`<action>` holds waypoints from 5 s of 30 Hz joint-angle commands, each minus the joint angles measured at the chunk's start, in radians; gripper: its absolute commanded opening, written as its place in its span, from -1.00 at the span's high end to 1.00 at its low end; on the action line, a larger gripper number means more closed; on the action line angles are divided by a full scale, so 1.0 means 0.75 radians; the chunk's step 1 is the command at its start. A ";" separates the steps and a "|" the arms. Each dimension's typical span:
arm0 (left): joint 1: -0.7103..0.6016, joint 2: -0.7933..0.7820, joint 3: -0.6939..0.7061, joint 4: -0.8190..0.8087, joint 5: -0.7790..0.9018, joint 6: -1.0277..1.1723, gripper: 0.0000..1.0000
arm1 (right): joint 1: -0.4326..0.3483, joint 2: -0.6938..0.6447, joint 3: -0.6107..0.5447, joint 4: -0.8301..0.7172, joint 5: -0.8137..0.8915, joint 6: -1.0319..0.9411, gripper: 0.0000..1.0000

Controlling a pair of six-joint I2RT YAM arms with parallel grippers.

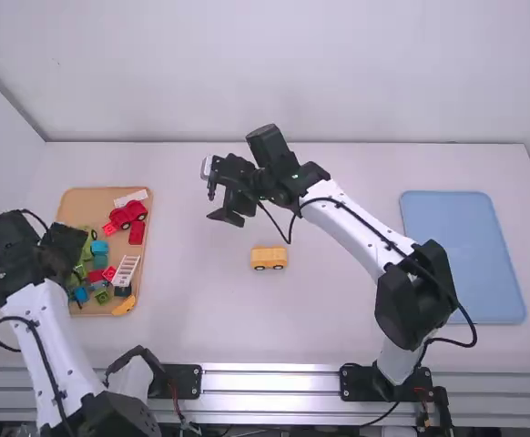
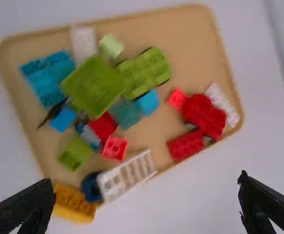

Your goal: Assemble lego blocks to make yellow taxi

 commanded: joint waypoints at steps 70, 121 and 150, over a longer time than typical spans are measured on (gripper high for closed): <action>-0.005 0.553 -0.430 0.262 0.136 -0.290 -0.28 | -0.003 0.036 0.044 -0.039 0.033 -0.034 -0.98; -0.219 0.553 -0.414 0.292 -0.146 -1.056 -0.78 | -0.079 0.057 0.043 -0.061 0.031 -0.033 -0.98; -0.148 0.571 -0.414 0.286 -0.156 -1.240 -0.34 | -0.079 0.057 0.043 -0.065 0.032 -0.033 -0.98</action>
